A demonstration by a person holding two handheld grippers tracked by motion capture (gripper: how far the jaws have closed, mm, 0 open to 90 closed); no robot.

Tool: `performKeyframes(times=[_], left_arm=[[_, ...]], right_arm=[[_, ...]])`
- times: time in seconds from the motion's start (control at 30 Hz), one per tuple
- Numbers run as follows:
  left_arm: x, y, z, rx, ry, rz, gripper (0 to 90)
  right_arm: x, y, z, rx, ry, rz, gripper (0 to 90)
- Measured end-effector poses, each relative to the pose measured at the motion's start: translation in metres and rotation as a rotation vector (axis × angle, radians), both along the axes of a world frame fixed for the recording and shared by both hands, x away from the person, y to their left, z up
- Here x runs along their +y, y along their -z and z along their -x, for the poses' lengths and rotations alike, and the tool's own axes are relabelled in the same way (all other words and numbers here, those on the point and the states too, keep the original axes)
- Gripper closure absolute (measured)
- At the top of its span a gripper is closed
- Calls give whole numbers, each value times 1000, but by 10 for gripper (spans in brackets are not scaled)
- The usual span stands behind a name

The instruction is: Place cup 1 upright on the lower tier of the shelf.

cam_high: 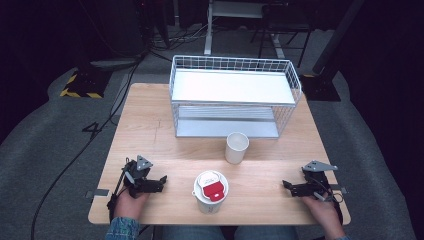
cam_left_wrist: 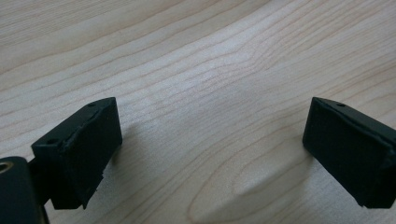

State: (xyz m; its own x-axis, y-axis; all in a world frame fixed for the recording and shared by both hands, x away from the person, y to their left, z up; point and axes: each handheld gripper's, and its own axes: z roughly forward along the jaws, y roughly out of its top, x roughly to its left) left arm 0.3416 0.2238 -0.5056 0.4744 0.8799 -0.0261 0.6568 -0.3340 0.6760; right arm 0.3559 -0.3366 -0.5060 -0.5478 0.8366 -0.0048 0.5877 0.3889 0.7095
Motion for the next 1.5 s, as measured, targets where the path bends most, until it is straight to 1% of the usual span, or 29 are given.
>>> performKeyframes(times=[0.13, 0.17, 0.33, 0.8, 0.93, 0.97, 1.07, 1.13, 1.2, 1.23, 1.27, 1.3, 1.33, 1.37, 1.43, 1.47, 1.5], left_arm=[[-1, 0, -1, -2, -1, 5, 52], [0, 0, -2, 0, 9, 2, 51], [-1, 0, -3, 4, 8, 8, 42], [-1, 0, -3, 5, 7, 6, 40], [-1, 0, -3, 5, 7, 5, 40], [-1, 0, -3, 5, 6, 6, 40], [-1, 0, -3, 5, 6, 6, 40], [-1, 0, -3, 5, 6, 7, 40], [-1, 0, -3, 5, 6, 6, 40], [-1, 0, -3, 4, 7, 4, 40], [-1, 0, -3, 4, 7, 4, 40], [-1, 0, -3, 5, 7, 6, 40], [-1, 0, -3, 5, 7, 6, 40], [-1, 0, -3, 5, 6, 7, 40], [-1, 0, -3, 5, 7, 7, 40], [-1, 0, -3, 5, 7, 7, 40], [-1, 0, -3, 5, 7, 6, 40]], right_arm=[[0, 0, 0, -1, 4, 1, 0], [0, 0, 0, 0, 4, 1, 0], [0, 0, 0, -1, 4, 1, 0], [1, 0, 1, -3, 1, 3, 4], [1, 0, 3, -3, 17, 3, 3], [2, 0, 4, -4, 28, 3, 4], [2, 0, 4, -2, 28, 2, 5], [2, 0, 5, -2, 26, 2, 5], [2, -1, 5, 6, 24, 2, 8], [2, -2, 4, 20, 20, 10, 23], [2, -2, 4, 20, 20, 10, 23], [2, -5, 3, 23, 6, 0, 70], [2, -5, 3, 23, 6, 0, 70], [2, -8, 1, 22, -14, -20, 94], [5, -13, 1, 13, -22, -36, 94], [5, -13, 1, 13, -22, -36, 94], [6, -17, 0, 3, -31, -33, 97]])
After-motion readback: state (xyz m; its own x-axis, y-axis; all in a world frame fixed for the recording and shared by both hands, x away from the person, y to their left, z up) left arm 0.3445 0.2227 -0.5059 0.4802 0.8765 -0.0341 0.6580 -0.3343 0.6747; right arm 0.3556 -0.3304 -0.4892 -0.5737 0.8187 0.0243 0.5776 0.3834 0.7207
